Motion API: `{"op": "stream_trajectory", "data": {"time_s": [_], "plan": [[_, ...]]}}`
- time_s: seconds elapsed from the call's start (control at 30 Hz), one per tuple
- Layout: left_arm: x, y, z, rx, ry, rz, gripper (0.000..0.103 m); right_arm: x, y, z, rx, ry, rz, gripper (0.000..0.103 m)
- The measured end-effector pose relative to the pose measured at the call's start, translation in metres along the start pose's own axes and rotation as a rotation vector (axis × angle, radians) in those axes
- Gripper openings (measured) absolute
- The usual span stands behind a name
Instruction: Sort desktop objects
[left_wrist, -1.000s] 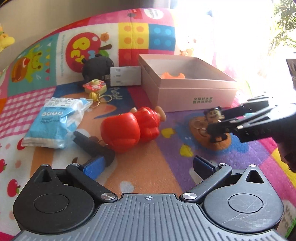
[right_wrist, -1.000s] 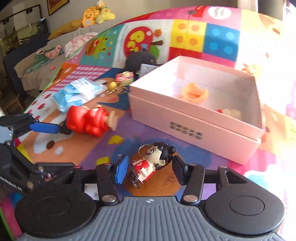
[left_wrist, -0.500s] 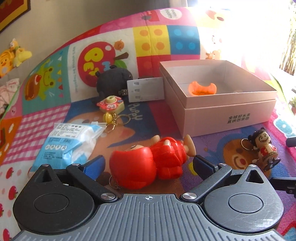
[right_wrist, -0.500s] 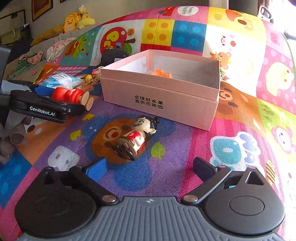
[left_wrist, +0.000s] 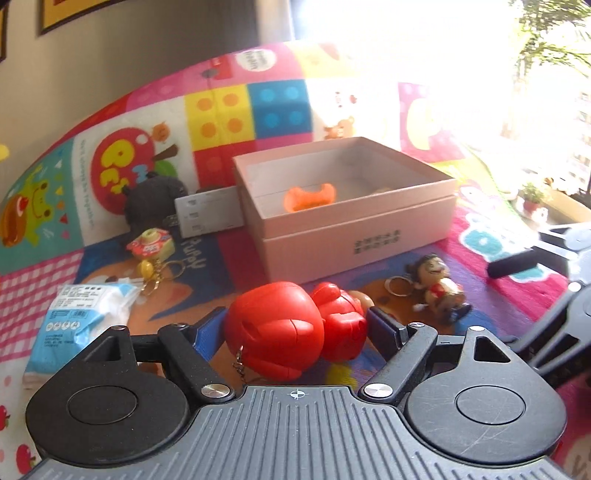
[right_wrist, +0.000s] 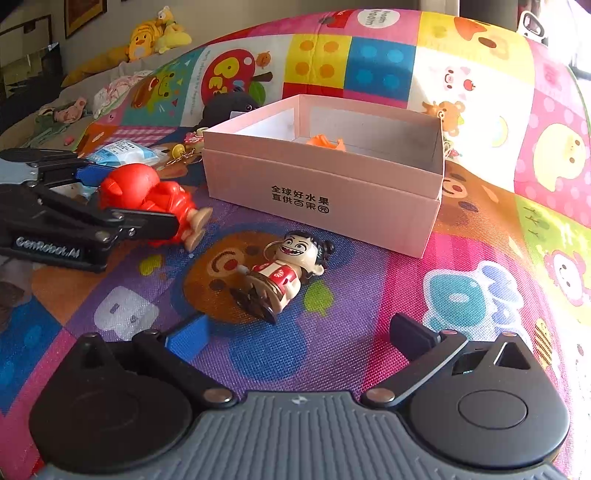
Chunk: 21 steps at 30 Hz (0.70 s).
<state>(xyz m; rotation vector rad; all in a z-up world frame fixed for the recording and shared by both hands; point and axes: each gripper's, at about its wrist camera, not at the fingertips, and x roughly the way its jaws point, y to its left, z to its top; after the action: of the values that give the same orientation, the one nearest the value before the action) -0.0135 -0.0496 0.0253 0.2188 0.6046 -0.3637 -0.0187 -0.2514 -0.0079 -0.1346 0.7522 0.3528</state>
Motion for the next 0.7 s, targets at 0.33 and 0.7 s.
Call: {"op": "stream_trajectory", "data": {"time_s": [0.33,0.7], "plan": [[-0.016,0.002,-0.023,-0.065,0.076,-0.089,0.096,0.001,-0.001,0.000,0.000,-0.001,0.000,0.103],[-0.015,0.027,-0.032,-0.087,0.129,0.027,0.099,-0.019,0.005,0.028,0.026,-0.126,0.007,0.103]]}}
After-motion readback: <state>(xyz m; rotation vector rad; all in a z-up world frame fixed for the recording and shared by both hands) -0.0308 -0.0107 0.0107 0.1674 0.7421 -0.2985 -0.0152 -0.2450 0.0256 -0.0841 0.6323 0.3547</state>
